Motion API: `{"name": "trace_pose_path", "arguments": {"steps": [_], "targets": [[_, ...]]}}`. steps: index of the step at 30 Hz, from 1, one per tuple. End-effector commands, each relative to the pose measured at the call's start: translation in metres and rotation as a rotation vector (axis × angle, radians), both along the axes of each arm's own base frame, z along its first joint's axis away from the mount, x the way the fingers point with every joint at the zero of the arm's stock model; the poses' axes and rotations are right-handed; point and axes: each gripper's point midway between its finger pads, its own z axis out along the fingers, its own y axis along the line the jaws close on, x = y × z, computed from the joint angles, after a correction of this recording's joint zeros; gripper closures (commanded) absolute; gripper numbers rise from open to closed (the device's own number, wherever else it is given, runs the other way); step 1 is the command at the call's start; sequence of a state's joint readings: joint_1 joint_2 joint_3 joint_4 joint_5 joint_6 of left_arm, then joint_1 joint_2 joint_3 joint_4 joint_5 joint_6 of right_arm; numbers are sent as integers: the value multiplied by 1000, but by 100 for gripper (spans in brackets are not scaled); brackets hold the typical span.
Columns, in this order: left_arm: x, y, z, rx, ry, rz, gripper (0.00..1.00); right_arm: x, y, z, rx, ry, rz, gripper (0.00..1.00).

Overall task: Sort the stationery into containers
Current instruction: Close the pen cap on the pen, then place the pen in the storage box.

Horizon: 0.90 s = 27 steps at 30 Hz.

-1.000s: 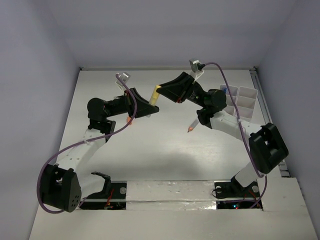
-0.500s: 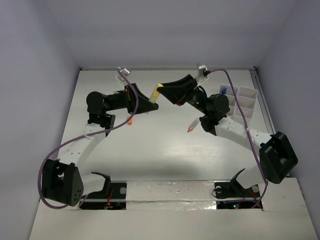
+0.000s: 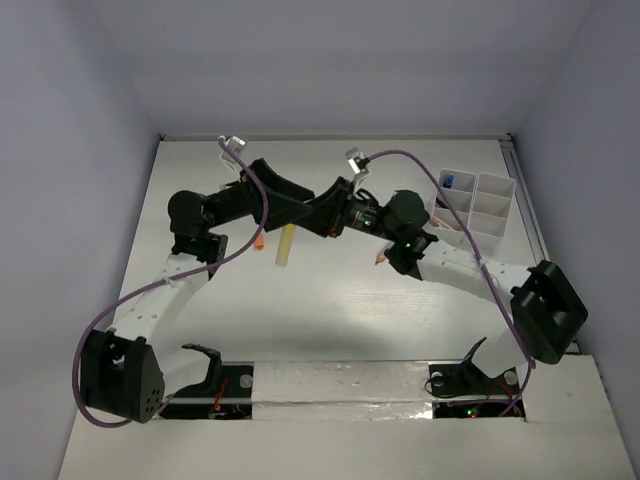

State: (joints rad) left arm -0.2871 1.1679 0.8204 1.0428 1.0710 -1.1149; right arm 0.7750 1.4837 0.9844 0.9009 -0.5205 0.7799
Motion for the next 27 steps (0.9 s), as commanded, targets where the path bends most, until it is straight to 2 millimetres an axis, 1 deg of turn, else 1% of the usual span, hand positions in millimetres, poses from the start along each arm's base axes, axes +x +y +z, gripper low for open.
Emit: {"name": "trace_pose_path", "arguments": {"steps": [1,2,3,4,5,6,7,8,9,10,11,12,13,14,15,16,17,18,19,20,21,22,23,24,25,26,27], "targets": [[-22,7,18,-39,-159,51,8,10,13,-21,-74,110,-19,100],[-20,6,7,-3,-112,57,3,21,13,-23,-78,133,-50,100],[-20,8,-2,44,-113,84,1,36,12,-21,-71,154,-96,100],[-24,10,4,46,-187,100,1,39,12,-15,-59,151,-112,100],[-20,11,-8,93,-127,124,1,44,15,-19,-62,170,-121,100],[-18,13,-10,118,-136,157,1,52,12,-18,-58,179,-144,100],[-22,17,-1,131,-178,190,1,54,14,-18,-59,181,-142,100],[-12,22,-1,160,-225,267,1,59,12,-19,-62,184,-151,100],[-8,25,-11,203,-177,298,1,61,13,-23,-67,192,-158,100],[-10,31,0,209,-208,345,1,65,10,-24,-71,195,-169,100],[3,40,2,220,-199,449,1,65,9,-30,-83,195,-175,100],[8,47,-4,258,-195,504,1,69,2,-28,-83,189,-201,100],[7,55,3,258,-211,557,1,76,-6,-31,-95,189,-237,100],[16,66,2,273,-193,649,1,81,-14,-46,-140,200,-274,100],[18,72,3,283,-210,689,1,90,-25,-50,-153,207,-331,100],[15,78,5,279,-225,724,1,102,-48,-49,-166,214,-400,100],[18,86,4,284,-218,775,1,110,-63,-54,-191,203,-453,100],[17,89,2,287,-218,792,1,118,-80,-67,-225,217,-513,100],[12,90,-1,287,-226,794,1,135,-118,-68,-242,242,-641,100],[12,92,-6,303,-218,805,1,142,-138,-73,-269,235,-706,100],[10,90,-11,313,-218,797,1,147,-160,-86,-300,254,-774,100],[8,92,-18,329,-222,802,1,157,-190,-90,-312,270,-908,100],[6,90,-23,339,-222,800,1,161,-229,-88,-328,275,-1030,100],[5,91,-27,350,-223,804,1,164,-259,-89,-335,287,-1154,100],[4,91,-35,367,-232,806,1,161,-280,-98,-360,300,-1231,100],[3,90,-39,375,-233,810,1,156,-306,-94,-379,285,-1323,100],[1,89,-41,380,-236,808,1,154,-325,-96,-397,291,-1402,100]]}}
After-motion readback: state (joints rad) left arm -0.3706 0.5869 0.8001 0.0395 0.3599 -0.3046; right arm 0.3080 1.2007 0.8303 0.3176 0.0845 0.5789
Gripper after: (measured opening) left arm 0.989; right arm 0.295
